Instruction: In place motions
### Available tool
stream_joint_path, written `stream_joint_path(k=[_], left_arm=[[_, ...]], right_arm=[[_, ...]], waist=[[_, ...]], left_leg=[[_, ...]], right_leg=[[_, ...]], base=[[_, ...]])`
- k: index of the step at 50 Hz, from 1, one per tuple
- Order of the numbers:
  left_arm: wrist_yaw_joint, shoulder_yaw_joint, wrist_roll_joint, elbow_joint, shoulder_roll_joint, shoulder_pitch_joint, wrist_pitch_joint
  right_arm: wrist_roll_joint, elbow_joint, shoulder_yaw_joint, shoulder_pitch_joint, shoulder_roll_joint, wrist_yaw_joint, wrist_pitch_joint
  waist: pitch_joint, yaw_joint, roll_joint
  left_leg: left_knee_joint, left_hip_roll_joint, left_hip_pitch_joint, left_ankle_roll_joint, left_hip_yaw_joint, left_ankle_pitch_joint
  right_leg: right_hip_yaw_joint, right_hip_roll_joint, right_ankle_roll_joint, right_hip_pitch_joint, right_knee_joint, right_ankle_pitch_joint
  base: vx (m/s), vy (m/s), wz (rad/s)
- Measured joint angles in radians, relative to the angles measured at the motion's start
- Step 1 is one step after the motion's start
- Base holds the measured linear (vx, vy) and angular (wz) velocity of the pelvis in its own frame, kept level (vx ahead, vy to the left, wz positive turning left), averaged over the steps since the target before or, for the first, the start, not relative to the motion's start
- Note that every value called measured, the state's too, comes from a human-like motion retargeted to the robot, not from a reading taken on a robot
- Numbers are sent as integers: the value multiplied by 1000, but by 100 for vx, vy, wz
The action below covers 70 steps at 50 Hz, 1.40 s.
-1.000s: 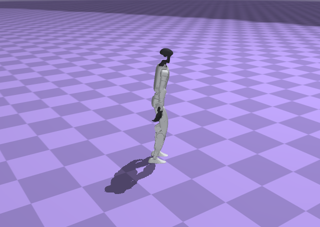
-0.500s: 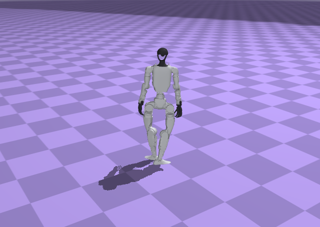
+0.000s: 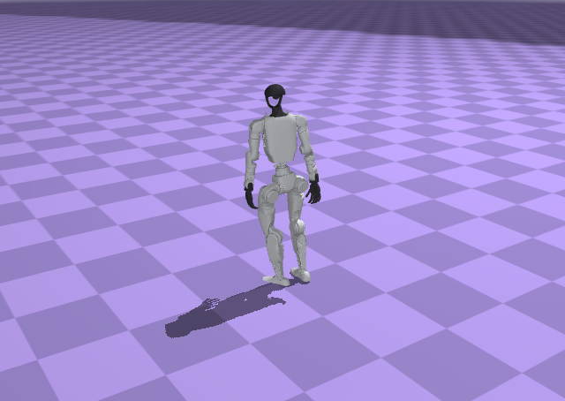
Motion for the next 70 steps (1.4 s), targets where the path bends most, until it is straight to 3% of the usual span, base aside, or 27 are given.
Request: stream_joint_path(k=[3,5,9,12,16,22,25,30,33,36,38,41,42,43,45,47,50,53,60,62,65,70], left_arm=[[-19,-37,-15,-4,1,-42,2],[-36,-65,-17,0,2,-70,3],[-10,-75,-20,-13,-38,-77,-8],[-18,-65,-31,-11,-50,-48,-23],[-17,-34,15,42,-45,-19,-10],[-26,1,12,153,-40,8,31],[-30,34,-3,169,-43,30,34],[-17,6,7,155,-55,46,26],[-15,21,10,156,-74,60,22],[-23,21,16,168,-81,84,16],[-21,-1,28,188,-73,74,20],[-27,-39,44,212,-58,33,33],[-32,-63,45,215,-55,22,35],[-39,-98,42,215,-54,10,37],[-50,-107,43,206,-46,-17,41],[-51,-108,34,184,-40,-54,38],[-42,-104,-13,122,-31,-86,23],[-43,-114,-53,77,-15,-132,15],[-17,-130,-55,29,-8,-198,13],[-17,-138,-52,9,-11,-188,3],[-18,-147,-28,-3,-16,-157,-4],[-6,-127,10,19,-43,-63,-10]], right_arm=[[1,46,-4,32,2,4,12],[-14,75,-11,46,7,17,22],[-99,86,-11,44,11,11,39],[-150,63,29,37,8,-15,39],[-145,15,51,20,17,-13,9],[-63,-30,54,-25,44,35,-18],[-84,-65,83,-46,52,45,-31],[-99,-107,74,-46,50,31,-60],[-117,-104,74,-39,46,29,-58],[-129,-82,75,-21,49,8,-48],[-114,-65,68,-13,53,-7,-44],[-86,-27,62,-12,48,-46,-58],[-87,-15,51,-1,45,-63,-61],[-93,-2,30,16,43,-83,-57],[-106,25,32,33,29,-127,-40],[-106,63,20,33,13,-154,-29],[-82,97,6,47,-14,-130,-25],[-22,115,-15,71,-41,-74,-30],[123,203,-39,110,-67,-44,-4],[153,203,-22,111,-68,-33,30],[178,203,16,86,-59,-16,62],[153,203,101,-66,-9,-11,40]], waist=[[20,20,-72],[4,114,-98],[16,150,-101],[13,47,-86],[-3,106,-84],[-10,75,-100],[-23,126,-100],[-33,18,-112],[-39,129,-115],[-71,152,-80],[-56,137,-59],[-26,378,-84],[-21,406,-82],[-14,321,-65],[-2,302,-47],[-18,128,-52],[-11,171,-53],[-6,114,-34],[-27,103,-28],[-36,107,-30],[-57,120,-44],[-54,213,-68]], left_leg=[[-27,-93,62,12,-34,2],[-39,-109,72,11,0,2],[-39,-125,93,18,-59,9],[-31,-148,93,28,-171,19],[-36,-137,105,20,-136,8],[-34,-174,102,3,-224,23],[-9,-157,81,-20,-191,25],[66,-191,117,-6,-339,-49],[85,-167,80,0,-242,-79],[54,-139,51,3,-189,-79],[18,-134,63,16,-192,-64],[-25,-90,96,22,56,-72],[-37,-94,100,38,79,-69],[-45,-123,95,69,-17,-55],[-59,-117,96,90,-21,-48],[-23,-82,75,16,-175,-66],[-36,-61,71,19,-101,-68],[-44,-45,72,9,-141,-67],[-59,-63,96,1,-187,-66],[-58,-76,103,1,-199,-70],[-54,-110,110,1,-212,-75],[-37,-127,119,-6,-167,-89]], right_leg=[[165,17,-28,54,-142,117],[-141,-69,-55,103,-136,72],[-60,-53,-41,139,-178,91],[-172,-33,-72,188,-253,114],[-173,-45,-40,231,-308,131],[-253,-53,-64,231,-317,137],[-201,-62,-47,221,-313,131],[-373,-112,-46,225,-324,123],[-260,-102,-47,205,-311,130],[-195,-66,-43,177,-293,126],[-198,-49,-41,173,-267,115],[63,-28,-1,157,-184,87],[82,-19,1,141,-158,96],[-31,-5,-28,117,-139,130],[-46,-2,-10,67,-69,181],[-177,-77,28,53,-16,208],[-104,-49,61,-26,95,342],[-94,-40,89,-92,190,401],[-53,-43,61,0,81,285],[-33,-44,55,57,2,188],[-92,-53,-14,130,-140,106],[-125,-78,6,200,-288,166]], base=[[12,-3,96],[15,4,-4],[9,5,62],[16,6,167],[10,4,-27],[4,4,75],[-5,2,-19],[-6,2,140],[5,1,-153],[10,-5,-93],[-10,-11,-73],[-14,-14,-356],[2,-13,-23],[1,-13,153],[-7,-13,158],[-14,-11,225],[-7,-9,-64],[0,-4,28],[15,4,36],[22,10,42],[20,14,28],[3,13,-32]])
